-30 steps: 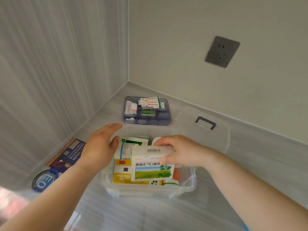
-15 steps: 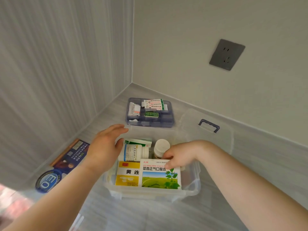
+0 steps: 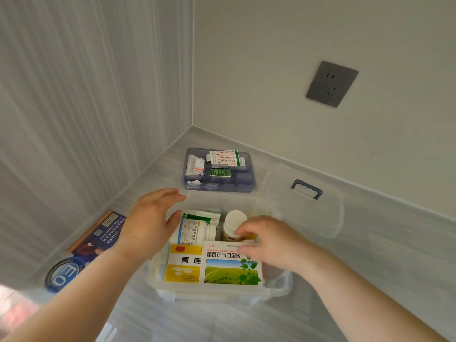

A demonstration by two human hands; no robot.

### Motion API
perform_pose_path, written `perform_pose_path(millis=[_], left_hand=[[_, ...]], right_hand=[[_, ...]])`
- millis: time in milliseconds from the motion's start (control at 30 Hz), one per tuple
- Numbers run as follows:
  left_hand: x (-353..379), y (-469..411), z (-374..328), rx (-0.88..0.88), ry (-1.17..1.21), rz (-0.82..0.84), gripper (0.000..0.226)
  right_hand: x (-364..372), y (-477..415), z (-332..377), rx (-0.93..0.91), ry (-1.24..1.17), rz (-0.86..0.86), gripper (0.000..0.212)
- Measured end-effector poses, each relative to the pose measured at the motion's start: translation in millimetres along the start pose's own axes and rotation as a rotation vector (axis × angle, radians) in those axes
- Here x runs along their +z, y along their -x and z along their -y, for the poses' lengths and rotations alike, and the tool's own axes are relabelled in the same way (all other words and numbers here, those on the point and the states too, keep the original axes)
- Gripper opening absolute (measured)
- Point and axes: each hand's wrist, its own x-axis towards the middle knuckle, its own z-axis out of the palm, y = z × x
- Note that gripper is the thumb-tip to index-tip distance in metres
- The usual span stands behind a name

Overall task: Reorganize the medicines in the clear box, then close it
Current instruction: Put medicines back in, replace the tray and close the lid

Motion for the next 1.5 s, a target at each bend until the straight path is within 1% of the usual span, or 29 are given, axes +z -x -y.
perform_pose_path(millis=[67, 133, 167, 200, 233, 300, 367, 467, 533, 600, 667, 733, 833, 900, 1067, 1267, 1400, 1500], left_hand=[[-2.3, -6.2, -0.7, 0.025, -0.014, -0.013, 0.035], [-3.1, -15.5, -2.0, 0.045, -0.011, -0.024, 0.035], [-2.1, -19.9, -2.5, 0.051, -0.018, -0.012, 0.035], [-0.1, -23.8, -2.4, 0.054, -0.023, 0.013, 0.035], [2.8, -26.6, -1.8, 0.052, -0.014, 0.038, 0.035], [7.7, -30.2, 0.6, 0.047, 0.046, 0.048, 0.033], [9.9, -31.3, 2.9, 0.067, 0.085, 0.020, 0.031], [11.8, -32.6, 6.3, 0.092, 0.120, -0.024, 0.029], [12.2, -33.7, 6.4, 0.097, 0.133, -0.048, 0.027], [12.4, -34.4, 6.6, 0.105, 0.113, -0.038, 0.028], [12.1, -34.8, 6.2, 0.105, 0.087, -0.035, 0.034], [11.9, -35.5, 6.5, 0.095, 0.093, -0.038, 0.035], [13.1, -34.7, 7.0, 0.090, 0.124, -0.047, 0.032], [13.9, -34.5, 8.4, 0.084, 0.138, -0.065, 0.025], [13.5, -33.6, 7.1, 0.074, 0.151, -0.088, 0.029], [13.2, -30.4, 8.0, 0.076, 0.199, -0.113, 0.026], [9.3, -24.8, 6.6, 0.005, 0.277, -0.230, 0.026], [-2.8, -17.8, 2.0, -0.091, 0.470, -0.352, 0.025]], right_hand=[[-11.9, -6.6, -11.5, -0.012, -0.086, -0.220, 0.027], [-24.8, -19.0, -27.1, 0.019, -0.156, -0.428, 0.021], [-29.7, -27.7, -35.9, 0.062, -0.199, -0.486, 0.020], [-33.3, -37.7, -45.4, 0.114, -0.229, -0.508, 0.019], [-35.3, -48.7, -54.9, 0.165, -0.237, -0.502, 0.020], [-36.5, -74.0, -72.6, 0.235, -0.201, -0.430, 0.025], [-34.5, -101.9, -85.5, 0.253, -0.125, -0.314, 0.030], [-30.3, -143.9, -90.6, 0.220, -0.037, -0.159, 0.038], [-28.0, -167.8, -91.6, 0.212, -0.013, -0.135, 0.042], [-26.1, -185.7, -93.2, 0.265, 0.025, -0.146, 0.042], [-23.3, -196.5, -96.5, 0.309, 0.125, -0.148, 0.038], [-21.3, -202.8, -100.5, 0.331, 0.219, -0.139, 0.033], [-21.6, -205.7, -103.6, 0.355, 0.252, -0.125, 0.030], [-22.5, -204.2, -104.1, 0.335, 0.275, -0.142, 0.028], [-32.7, -187.5, -100.3, 0.299, 0.267, -0.291, 0.025], [-73.4, -144.9, -77.5, 0.324, 0.068, -0.491, 0.022], [-96.7, -93.2, -53.4, 0.218, -0.003, -0.611, 0.019], [-101.1, -49.1, -38.1, 0.133, -0.027, -0.628, 0.018]])
